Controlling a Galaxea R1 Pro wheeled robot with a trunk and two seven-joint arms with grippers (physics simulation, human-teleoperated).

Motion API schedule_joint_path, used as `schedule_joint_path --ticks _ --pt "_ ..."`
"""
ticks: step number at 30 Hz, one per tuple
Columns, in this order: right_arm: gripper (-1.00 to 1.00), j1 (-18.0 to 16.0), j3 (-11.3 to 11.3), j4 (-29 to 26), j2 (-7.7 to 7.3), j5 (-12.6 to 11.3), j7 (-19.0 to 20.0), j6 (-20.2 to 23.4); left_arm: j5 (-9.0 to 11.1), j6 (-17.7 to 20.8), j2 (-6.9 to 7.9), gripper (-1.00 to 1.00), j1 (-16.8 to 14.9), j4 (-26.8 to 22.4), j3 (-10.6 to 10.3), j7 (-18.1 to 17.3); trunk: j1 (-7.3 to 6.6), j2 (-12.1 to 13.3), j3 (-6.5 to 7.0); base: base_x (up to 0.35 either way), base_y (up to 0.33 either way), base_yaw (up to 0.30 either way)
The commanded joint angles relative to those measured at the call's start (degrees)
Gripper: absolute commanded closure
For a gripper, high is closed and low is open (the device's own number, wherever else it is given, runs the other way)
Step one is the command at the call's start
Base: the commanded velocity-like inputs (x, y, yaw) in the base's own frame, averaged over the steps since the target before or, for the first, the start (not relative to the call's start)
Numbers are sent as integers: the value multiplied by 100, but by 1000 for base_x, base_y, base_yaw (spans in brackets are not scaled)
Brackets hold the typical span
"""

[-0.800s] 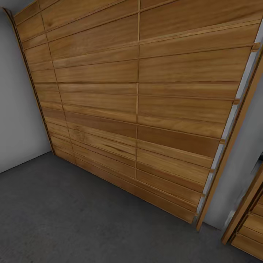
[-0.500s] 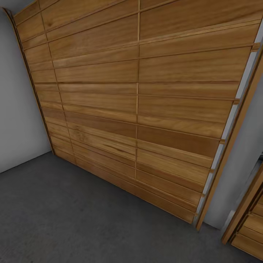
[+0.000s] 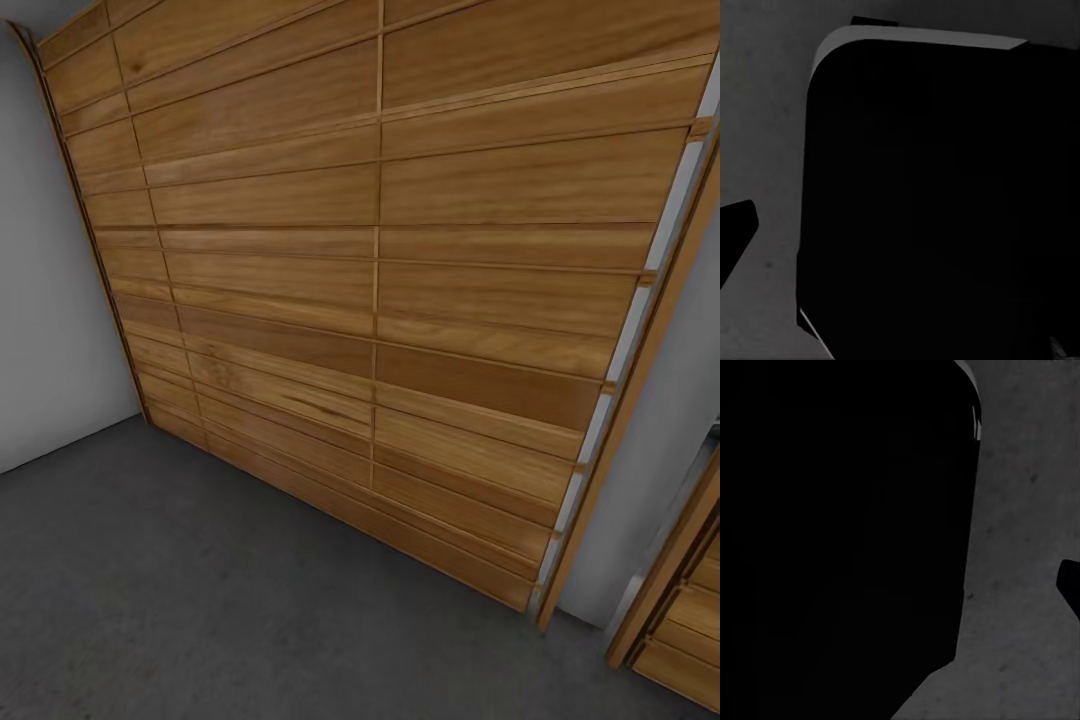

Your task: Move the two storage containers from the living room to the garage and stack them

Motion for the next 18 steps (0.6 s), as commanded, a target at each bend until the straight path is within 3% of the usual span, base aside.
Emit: schedule_joint_path --ticks 1,6,18 --pt "-100 -2 11 0 1 10 -5 -3 89 -8 -1 -100 -1 -8 20 -6 0 -3 -5 0 0 0" --pt "-100 -2 24 -1 3 11 -7 -3 192 -15 -1 -100 -1 -29 12 -6 0 -3 -5 0 0 0" --pt "-100 -2 389 -1 12 3 2 3 191 -12 4 -100 -1 -35 11 -6 0 -3 -5 0 0 0"
